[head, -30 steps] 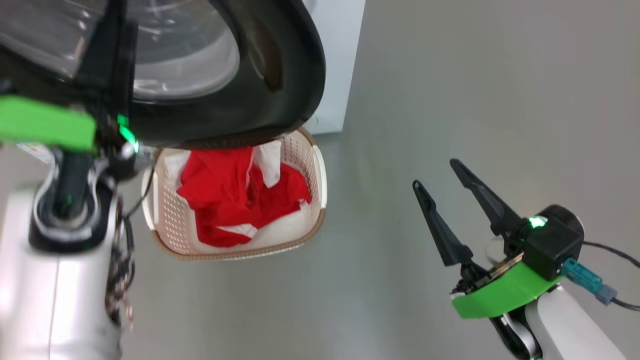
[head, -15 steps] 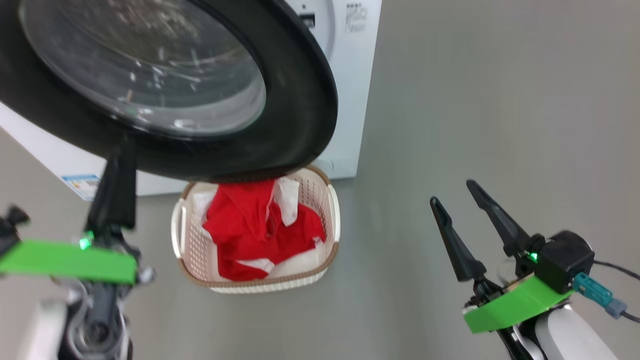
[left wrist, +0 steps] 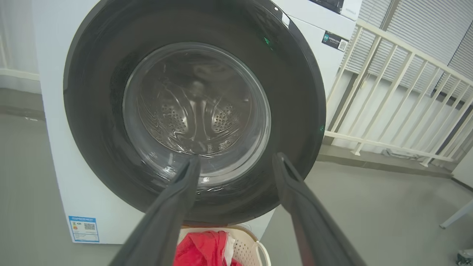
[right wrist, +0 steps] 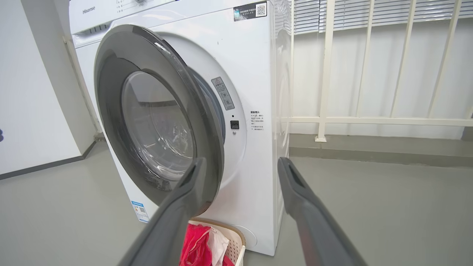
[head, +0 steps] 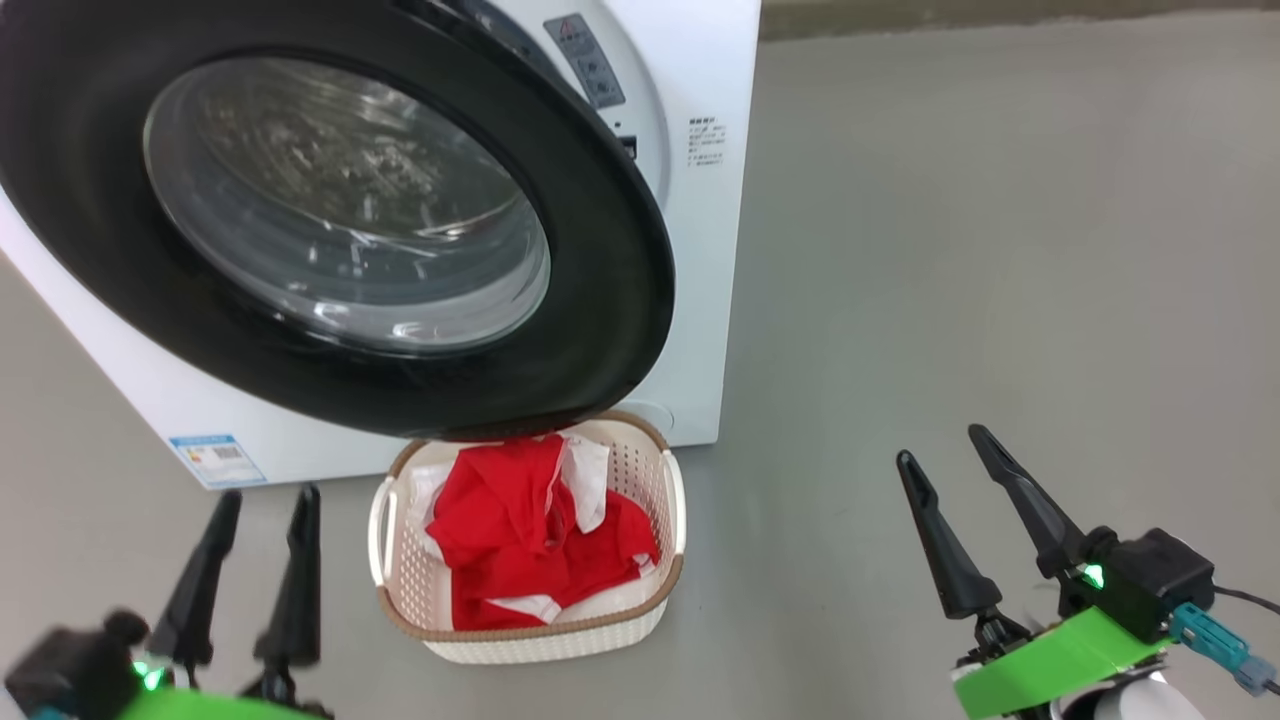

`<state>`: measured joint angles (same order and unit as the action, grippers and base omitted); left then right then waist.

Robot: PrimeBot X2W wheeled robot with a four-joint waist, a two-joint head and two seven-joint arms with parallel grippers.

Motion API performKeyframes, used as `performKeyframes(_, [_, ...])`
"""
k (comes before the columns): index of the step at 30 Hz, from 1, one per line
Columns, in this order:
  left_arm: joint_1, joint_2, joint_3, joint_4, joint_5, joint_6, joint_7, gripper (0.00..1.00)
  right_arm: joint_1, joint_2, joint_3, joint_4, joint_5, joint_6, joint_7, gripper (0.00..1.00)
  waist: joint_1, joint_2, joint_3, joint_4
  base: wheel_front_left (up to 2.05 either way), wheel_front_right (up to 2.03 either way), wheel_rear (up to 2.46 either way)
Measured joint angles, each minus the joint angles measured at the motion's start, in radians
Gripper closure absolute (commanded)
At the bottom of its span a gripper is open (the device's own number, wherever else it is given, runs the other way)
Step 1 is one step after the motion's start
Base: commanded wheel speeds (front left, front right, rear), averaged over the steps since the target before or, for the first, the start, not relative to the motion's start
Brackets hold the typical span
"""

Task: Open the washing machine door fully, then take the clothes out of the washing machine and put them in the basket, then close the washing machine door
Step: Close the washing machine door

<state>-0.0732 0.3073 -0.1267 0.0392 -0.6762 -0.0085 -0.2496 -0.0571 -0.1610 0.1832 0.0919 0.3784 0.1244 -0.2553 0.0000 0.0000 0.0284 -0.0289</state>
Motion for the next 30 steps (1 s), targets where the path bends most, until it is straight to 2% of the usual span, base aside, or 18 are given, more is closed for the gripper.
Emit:
performKeyframes(3, [0.053,-0.007,0.019,-0.017,0.111,0.021,0.0,0.0,0.02,0.002,-0.014,-0.012,0.0,0.0,0.0,0.0,0.0,0.0,-0.015,-0.006,0.0,0.0,0.0])
performKeyframes(5, [0.082,-0.035,0.055,-0.041,0.15,0.021,0.0,0.0,0.033,0.003,-0.021,-0.017,0.0,0.0,0.0,0.0,0.0,0.0,-0.022,-0.009,0.0,0.0,0.0])
performKeyframes(8, [0.127,-0.095,0.111,-0.06,0.19,0.007,0.0,0.0,0.047,0.008,-0.031,-0.021,-0.001,0.0,0.0,0.0,0.0,0.0,-0.036,-0.013,0.0,0.0,0.0])
performKeyframes(15, [0.188,-0.176,0.19,-0.049,0.276,-0.037,0.0,0.0,0.077,0.016,-0.043,-0.022,-0.008,0.0,0.0,0.0,0.0,0.0,-0.061,-0.013,0.0,0.0,0.0])
performKeyframes(22, [0.19,-0.199,0.218,-0.011,0.346,-0.064,0.0,0.0,0.081,0.017,-0.042,-0.022,-0.011,0.0,0.0,0.0,-0.0001,0.0,-0.077,-0.011,0.0,0.0,0.0])
performKeyframes(30, [0.191,-0.222,0.239,0.029,0.368,-0.09,0.0,0.0,0.094,0.018,-0.038,-0.018,-0.012,0.0,0.0,0.0,-0.0001,0.0,-0.078,-0.019,0.0,0.0,0.0])
